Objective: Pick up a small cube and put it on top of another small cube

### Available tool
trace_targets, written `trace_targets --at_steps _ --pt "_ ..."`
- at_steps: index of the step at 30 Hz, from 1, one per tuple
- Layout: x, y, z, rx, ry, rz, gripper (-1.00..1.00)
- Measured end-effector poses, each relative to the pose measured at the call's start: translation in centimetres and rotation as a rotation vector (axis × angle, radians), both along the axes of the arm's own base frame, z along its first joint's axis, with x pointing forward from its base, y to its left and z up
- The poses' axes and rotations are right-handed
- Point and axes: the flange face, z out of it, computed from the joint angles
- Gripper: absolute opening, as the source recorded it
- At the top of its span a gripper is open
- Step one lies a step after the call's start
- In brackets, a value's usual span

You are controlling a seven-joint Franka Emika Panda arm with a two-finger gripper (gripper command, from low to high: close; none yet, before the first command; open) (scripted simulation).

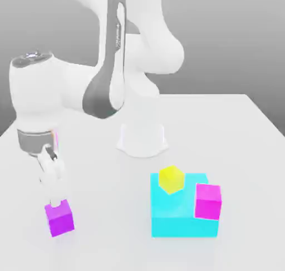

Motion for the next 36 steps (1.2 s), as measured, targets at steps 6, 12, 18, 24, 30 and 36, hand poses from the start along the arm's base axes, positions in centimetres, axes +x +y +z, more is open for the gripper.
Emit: trace_targets --at_steps 6,12,18,24,30,36 --pt "-0.3 0.1 -5.2 0.003 0.006 -0.007 -1.0" --pt "-0.3 0.1 -5.1 0.003 0.005 -0.007 -1.0" --pt "0.0 0.4 0.8 0.004 0.004 -0.006 -1.0" --pt "5.1 16.6 7.2 0.021 -0.01 0.083 -1.0" --pt "3.2 30.5 12.4 0.015 0.0 0.078 -1.0" --pt "1.7 34.7 8.4 -0.001 0.005 0.089 -1.0"
